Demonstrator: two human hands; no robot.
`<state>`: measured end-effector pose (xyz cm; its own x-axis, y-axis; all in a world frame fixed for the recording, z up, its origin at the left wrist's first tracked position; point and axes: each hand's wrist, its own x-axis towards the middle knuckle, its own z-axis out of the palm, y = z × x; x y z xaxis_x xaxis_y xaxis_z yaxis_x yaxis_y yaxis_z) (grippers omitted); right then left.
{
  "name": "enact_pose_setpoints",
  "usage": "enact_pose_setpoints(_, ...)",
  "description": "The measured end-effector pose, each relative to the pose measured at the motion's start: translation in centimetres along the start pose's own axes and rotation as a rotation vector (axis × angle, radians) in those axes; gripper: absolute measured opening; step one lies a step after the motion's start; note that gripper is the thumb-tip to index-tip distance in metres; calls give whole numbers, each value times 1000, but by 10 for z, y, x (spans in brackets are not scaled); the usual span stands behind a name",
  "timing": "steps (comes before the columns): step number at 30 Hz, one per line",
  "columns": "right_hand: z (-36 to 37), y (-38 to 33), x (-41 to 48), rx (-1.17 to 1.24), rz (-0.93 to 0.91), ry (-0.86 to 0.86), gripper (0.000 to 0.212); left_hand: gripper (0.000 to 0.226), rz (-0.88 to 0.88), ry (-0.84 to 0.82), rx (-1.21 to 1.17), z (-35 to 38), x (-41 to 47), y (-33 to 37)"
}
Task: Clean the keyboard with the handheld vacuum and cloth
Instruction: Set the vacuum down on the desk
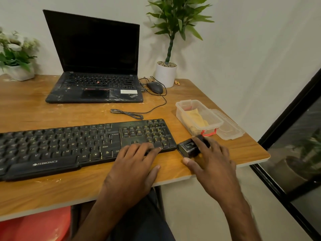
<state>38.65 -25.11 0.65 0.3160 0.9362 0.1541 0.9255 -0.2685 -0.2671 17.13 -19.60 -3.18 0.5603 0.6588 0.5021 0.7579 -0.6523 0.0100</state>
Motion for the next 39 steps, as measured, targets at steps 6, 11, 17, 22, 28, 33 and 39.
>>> enact_pose_setpoints(6,-1,3,-1,97,-20,31,65,55,-51,-26,38,2,2,3)
enact_pose_setpoints(11,2,-1,-4,100,-15,23,70,58,-60,-36,44,2,2,3)
enact_pose_setpoints(17,-29,-4,19,236,-33,231,52,58,-64,-51,20,0,3,2)
enact_pose_setpoints(22,-37,-7,110,223,-27,206,36,58,-82,-70,8,-4,2,2)
enact_pose_setpoints(28,-26,-5,162,-56,17,-254,60,56,-129,-111,-24,-9,2,6)
enact_pose_setpoints(33,-23,-6,168,-23,0,-306,63,52,-193,-130,-40,-13,0,7)
enact_pose_setpoints(39,-18,-4,174,8,-85,-247,39,54,-290,-246,-5,-23,3,7)
